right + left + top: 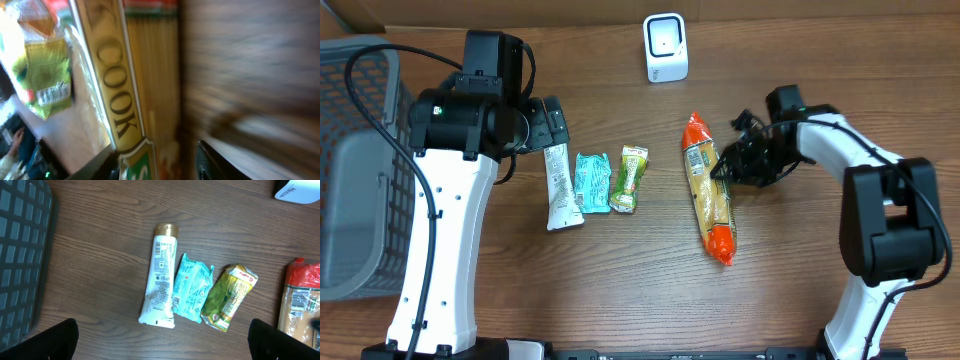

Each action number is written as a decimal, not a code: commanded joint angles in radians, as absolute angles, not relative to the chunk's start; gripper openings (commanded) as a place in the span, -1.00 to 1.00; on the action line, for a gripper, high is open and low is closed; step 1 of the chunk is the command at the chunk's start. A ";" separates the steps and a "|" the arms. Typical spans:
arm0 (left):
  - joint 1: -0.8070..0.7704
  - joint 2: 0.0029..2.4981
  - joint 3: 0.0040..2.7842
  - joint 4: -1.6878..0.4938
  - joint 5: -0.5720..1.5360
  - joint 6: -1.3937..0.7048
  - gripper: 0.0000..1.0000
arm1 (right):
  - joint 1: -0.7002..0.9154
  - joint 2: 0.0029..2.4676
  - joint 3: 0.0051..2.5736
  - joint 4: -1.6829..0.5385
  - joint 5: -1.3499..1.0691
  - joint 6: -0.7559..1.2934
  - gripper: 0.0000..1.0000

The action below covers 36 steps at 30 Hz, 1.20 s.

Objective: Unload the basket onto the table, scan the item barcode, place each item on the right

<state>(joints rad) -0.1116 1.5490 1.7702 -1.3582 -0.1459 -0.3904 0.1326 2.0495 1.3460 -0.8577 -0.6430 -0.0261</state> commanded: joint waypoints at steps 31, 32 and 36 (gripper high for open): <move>-0.112 1.556 1.781 -1.357 -0.138 -0.397 0.99 | 0.437 1.945 1.338 -1.011 -0.108 0.046 0.89; -0.112 1.556 1.781 -1.357 -0.138 -0.397 0.99 | 0.439 1.945 1.330 -1.004 -0.125 0.044 0.89; -0.112 1.556 1.781 -1.357 -0.138 -0.397 0.99 | 0.439 1.945 1.329 -0.997 -0.157 0.044 0.89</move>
